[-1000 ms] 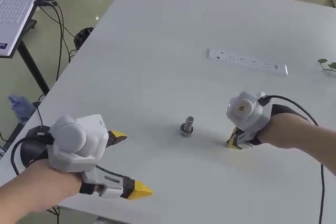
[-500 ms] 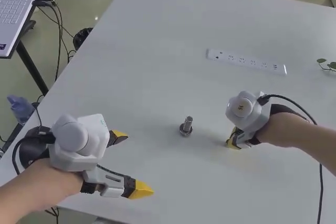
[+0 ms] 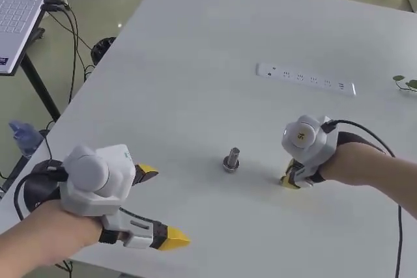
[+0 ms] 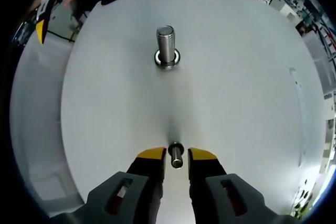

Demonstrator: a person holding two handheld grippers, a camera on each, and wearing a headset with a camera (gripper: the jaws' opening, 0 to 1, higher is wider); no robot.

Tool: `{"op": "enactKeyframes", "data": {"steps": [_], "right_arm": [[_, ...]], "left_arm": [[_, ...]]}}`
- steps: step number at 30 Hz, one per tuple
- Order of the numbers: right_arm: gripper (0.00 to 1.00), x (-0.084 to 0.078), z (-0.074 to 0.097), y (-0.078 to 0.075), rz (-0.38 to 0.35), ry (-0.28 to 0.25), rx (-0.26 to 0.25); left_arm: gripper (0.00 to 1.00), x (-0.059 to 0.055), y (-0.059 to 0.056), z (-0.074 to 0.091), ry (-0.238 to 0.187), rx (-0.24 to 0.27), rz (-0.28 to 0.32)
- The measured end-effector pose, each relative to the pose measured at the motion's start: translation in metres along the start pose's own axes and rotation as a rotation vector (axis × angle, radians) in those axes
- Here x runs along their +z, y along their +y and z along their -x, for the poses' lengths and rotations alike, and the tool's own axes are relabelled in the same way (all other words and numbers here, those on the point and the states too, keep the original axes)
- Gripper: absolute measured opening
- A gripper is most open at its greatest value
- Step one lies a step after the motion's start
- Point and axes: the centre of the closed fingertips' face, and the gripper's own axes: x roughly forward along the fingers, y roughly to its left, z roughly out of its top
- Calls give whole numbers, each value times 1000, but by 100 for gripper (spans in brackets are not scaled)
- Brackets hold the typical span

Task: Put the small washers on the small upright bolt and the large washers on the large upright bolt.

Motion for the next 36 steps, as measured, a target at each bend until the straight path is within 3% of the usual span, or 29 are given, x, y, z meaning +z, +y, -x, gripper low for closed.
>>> {"op": "enactKeyframes", "data": {"steps": [6,9,17,36], "right_arm": [[19,-3,6,-2,-8,-10,-9],[20,1,13,-5,-50,-49,-15],[25,3,24,-7,-71,-90,-36],[34,14,68,5,-203,-311,-79]], "left_arm": [[88,3,0,0,-8,1,0],[88,3,0,-1,-6,1,-8],[88,5,-2,-2,-5,0,-15],[89,17,-7,-4,-26,1,-22]]}}
